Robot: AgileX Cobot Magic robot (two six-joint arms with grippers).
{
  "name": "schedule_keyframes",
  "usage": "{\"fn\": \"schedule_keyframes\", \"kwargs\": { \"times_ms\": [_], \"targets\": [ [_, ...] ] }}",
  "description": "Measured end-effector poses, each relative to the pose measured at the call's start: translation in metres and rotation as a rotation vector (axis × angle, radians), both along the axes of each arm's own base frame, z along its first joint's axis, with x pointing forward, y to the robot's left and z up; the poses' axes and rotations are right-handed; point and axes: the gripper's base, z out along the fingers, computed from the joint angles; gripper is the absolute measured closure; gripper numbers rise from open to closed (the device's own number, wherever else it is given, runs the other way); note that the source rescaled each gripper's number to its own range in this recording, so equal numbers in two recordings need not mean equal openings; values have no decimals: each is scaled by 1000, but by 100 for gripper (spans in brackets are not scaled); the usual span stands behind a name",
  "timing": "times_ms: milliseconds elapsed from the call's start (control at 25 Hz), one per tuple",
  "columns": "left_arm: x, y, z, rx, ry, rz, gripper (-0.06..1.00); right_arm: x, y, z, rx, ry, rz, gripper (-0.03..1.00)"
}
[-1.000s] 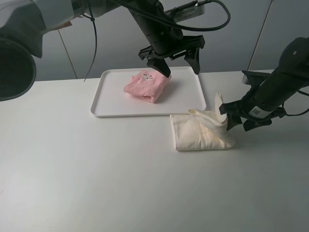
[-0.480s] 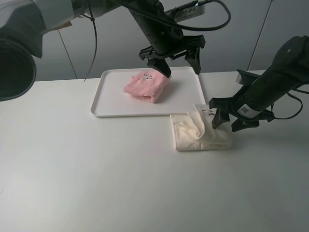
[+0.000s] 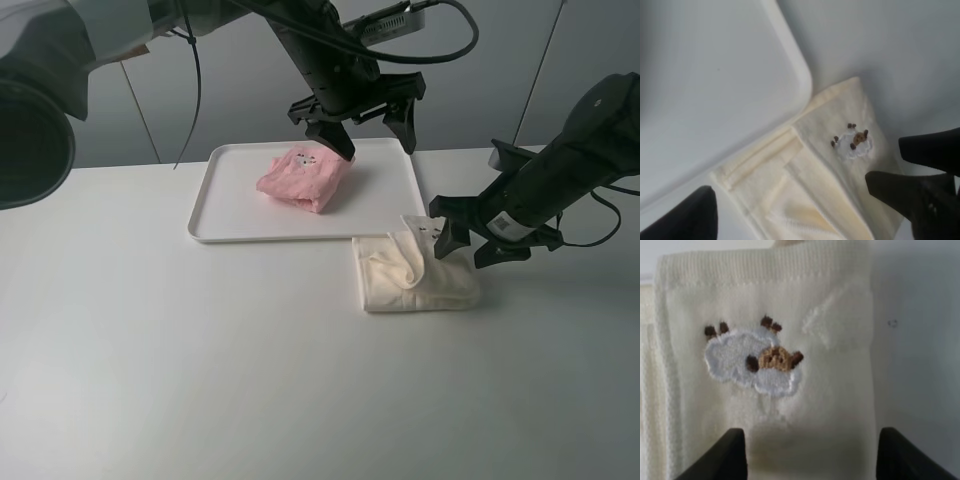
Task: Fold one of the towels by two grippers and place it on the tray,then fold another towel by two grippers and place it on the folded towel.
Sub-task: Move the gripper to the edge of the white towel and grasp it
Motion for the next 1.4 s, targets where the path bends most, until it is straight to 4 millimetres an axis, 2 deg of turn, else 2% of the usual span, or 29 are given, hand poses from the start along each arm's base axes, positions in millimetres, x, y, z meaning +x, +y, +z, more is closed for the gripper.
{"fn": "schedule_keyframes", "kwargs": {
  "times_ms": [160, 400, 720, 880, 1040, 1080, 1400],
  "targets": [
    [0, 0, 0, 0, 1, 2, -5, 2, -1, -3, -7, -10, -3, 37],
    [0, 0, 0, -1, 1, 0, -5, 2, 3, -23, 22, 39, -4, 38],
    [0, 0, 0, -1, 1, 0, -5, 3, 4, -28, 31, 47, -10, 39],
    [0, 0, 0, -1, 1, 0, -5, 3, 3, -34, 23, 53, 9, 50],
    [0, 0, 0, -1, -1, -3, -5, 3, 4, -36, 24, 48, 31, 80],
    [0, 0, 0, 0, -3, -8, -5, 4, 4, -36, 23, 42, 44, 84],
    [1, 1, 0, 7, -19, -29, -5, 4, 9, -34, 72, 22, 91, 84]
  ]
}}
